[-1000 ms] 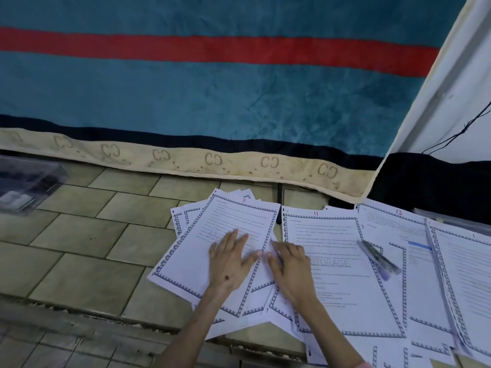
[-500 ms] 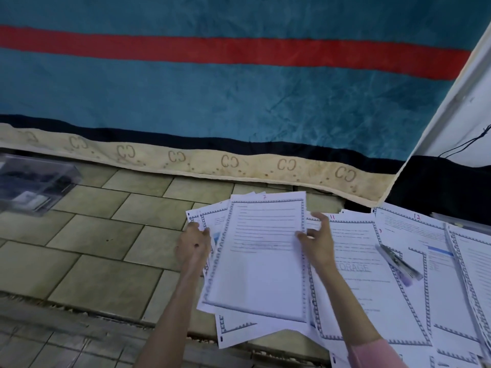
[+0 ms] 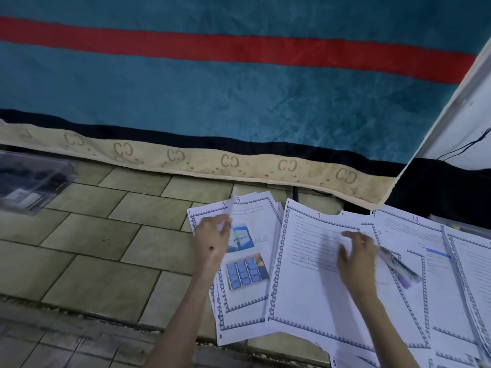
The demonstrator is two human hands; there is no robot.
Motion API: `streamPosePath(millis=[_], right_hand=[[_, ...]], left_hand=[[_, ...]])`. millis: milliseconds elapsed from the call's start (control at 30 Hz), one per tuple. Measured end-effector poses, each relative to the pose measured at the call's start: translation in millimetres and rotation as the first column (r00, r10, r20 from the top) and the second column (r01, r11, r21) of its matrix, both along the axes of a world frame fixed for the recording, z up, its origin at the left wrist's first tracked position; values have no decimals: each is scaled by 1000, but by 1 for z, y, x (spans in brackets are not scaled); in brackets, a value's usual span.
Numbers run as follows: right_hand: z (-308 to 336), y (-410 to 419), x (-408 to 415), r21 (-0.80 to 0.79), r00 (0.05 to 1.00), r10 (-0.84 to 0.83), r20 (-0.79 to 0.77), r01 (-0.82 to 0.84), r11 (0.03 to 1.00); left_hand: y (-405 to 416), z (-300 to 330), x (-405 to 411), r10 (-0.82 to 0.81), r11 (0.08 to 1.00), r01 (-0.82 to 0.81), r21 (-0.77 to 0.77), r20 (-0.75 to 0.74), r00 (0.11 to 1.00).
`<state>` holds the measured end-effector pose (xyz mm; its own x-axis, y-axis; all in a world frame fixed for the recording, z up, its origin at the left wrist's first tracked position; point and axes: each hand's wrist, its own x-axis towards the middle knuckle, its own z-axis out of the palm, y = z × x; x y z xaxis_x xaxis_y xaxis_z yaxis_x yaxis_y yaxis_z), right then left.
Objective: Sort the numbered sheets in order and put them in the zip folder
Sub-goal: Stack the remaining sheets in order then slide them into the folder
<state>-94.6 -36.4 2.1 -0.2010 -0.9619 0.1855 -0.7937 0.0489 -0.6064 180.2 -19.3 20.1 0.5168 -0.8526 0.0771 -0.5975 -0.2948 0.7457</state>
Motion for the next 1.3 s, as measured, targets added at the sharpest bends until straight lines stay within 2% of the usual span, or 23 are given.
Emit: streamPosePath(millis=[33,67,100,167,233,333,467,533,633,667,767,833,933,1067,1200,1233,1300], right_hand=[[8,6,20,-9,974,88,210,-89,996],[15,10,41,18,889,147,433,-172,985],[21,13,62,47,764,153,626,-234,971],[25,13,92,95,552,108,827,-326,941],[28,6,110,121,468,70,881,-366,923],[29,-6,124,144,458,40,888,-360,922],[29,-18,135,184,466,-21,884,-307,934],[31,-21,140,189,451,-9,893,-356,915],[36,-22,148,163,364,-12,931,-387,908],[38,-22,150,153,371,-1,928,-380,912],[40,-21,154,102,533,122,837,-371,923],[39,-26,149,123,630,98,770,-297,947],[37,-37,127,159,738,26,675,-180,971],[32,-44,114,195,739,-9,674,-167,966],[25,-38,126,167,631,88,771,-333,928],[22,-32,129,144,652,157,741,-383,912],[16,-17,133,125,758,366,539,-502,856]], left_hand=[[0,2,-10,-70,997,71,-26,20,997],[1,4,-21,-131,991,131,-33,8,991],[1,5,-30,-171,985,170,-36,-48,984],[0,7,-39,-190,982,180,-66,-242,952],[-2,4,-39,-170,985,138,-107,-400,901],[-4,1,-30,-131,989,73,-125,-553,823],[-1,3,-16,-101,994,30,-104,-788,607],[1,0,-10,-98,995,54,-82,-827,553],[2,-2,-7,-94,995,65,-70,-840,534],[3,-2,-6,-92,996,62,-69,-843,530],[3,-4,-2,-74,996,84,-38,-873,483],[2,-4,9,7,999,25,24,-854,520],[5,-3,37,154,985,-155,75,-791,593],[5,-8,68,216,965,-249,81,-785,581],[0,-12,69,254,960,-252,125,-772,582],[-1,-12,67,265,957,-259,133,-766,585],[-2,-11,65,281,952,-269,143,-753,595]])
